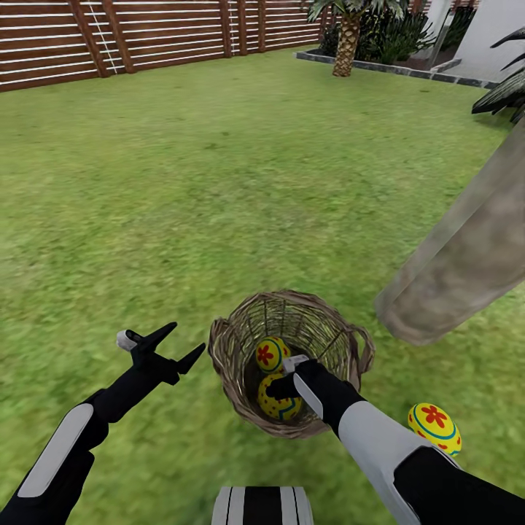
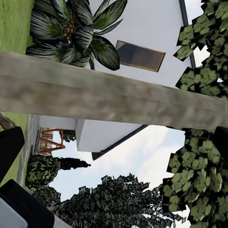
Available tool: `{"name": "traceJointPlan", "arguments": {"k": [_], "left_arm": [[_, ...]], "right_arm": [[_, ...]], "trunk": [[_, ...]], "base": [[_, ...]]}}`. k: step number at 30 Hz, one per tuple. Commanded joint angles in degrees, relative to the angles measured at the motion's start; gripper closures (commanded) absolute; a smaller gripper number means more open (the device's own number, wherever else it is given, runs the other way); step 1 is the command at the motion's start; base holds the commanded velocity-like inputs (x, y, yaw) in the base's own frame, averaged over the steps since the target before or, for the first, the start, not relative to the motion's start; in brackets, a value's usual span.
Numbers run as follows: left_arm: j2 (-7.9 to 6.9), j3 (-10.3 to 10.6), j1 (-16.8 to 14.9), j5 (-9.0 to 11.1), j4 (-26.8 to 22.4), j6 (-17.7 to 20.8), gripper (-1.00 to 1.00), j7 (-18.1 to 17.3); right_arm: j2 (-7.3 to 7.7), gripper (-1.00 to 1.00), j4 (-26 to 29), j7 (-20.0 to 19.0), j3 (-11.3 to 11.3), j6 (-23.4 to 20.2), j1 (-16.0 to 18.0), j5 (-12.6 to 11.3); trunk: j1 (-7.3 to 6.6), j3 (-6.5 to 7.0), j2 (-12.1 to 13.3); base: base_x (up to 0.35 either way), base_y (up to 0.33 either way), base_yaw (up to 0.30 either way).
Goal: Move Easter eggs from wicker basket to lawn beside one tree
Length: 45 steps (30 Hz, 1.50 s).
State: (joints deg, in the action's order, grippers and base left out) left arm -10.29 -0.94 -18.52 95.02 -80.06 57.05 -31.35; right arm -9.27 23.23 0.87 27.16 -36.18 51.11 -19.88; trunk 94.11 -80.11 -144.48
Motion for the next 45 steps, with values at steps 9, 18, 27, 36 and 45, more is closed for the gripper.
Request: {"name": "traceJointPlan", "arguments": {"k": [9,18,27,36,45], "left_arm": [[0.01,0.0,0.0,-0.1,-0.1,0.3,-1.0,-0.2],[0.01,0.0,0.0,-0.2,-0.3,0.3,-1.0,-0.2],[0.01,0.0,0.0,-0.2,-0.3,0.3,-1.0,-0.2],[0.01,0.0,0.0,-0.2,-0.2,0.3,-1.0,-0.2],[0.01,0.0,0.0,-0.2,-0.3,0.3,-1.0,-0.2]], "right_arm": [[0.04,1.0,0.1,0.1,0.3,-0.2,0.0,-0.2],[0.04,1.0,0.0,0.1,0.3,-0.2,0.0,-0.1],[0.13,1.0,0.6,-0.1,0.3,-0.2,0.0,0.0],[0.13,1.0,0.6,-0.1,0.2,-0.2,0.0,-0.1],[0.13,1.0,0.6,-0.1,0.2,-0.3,0.0,-0.1]], "trunk": [[-0.14,1.07,0.1],[-0.24,1.96,0.1],[-0.27,2.18,0.1],[-0.32,2.62,0.1],[-0.5,4.17,0.2]], "base": [[0.0,0.0,0.0],[0.0,0.0,0.0],[0.0,0.0,0.0],[0.0,0.0,0.0],[0.0,0.0,0.0]]}}
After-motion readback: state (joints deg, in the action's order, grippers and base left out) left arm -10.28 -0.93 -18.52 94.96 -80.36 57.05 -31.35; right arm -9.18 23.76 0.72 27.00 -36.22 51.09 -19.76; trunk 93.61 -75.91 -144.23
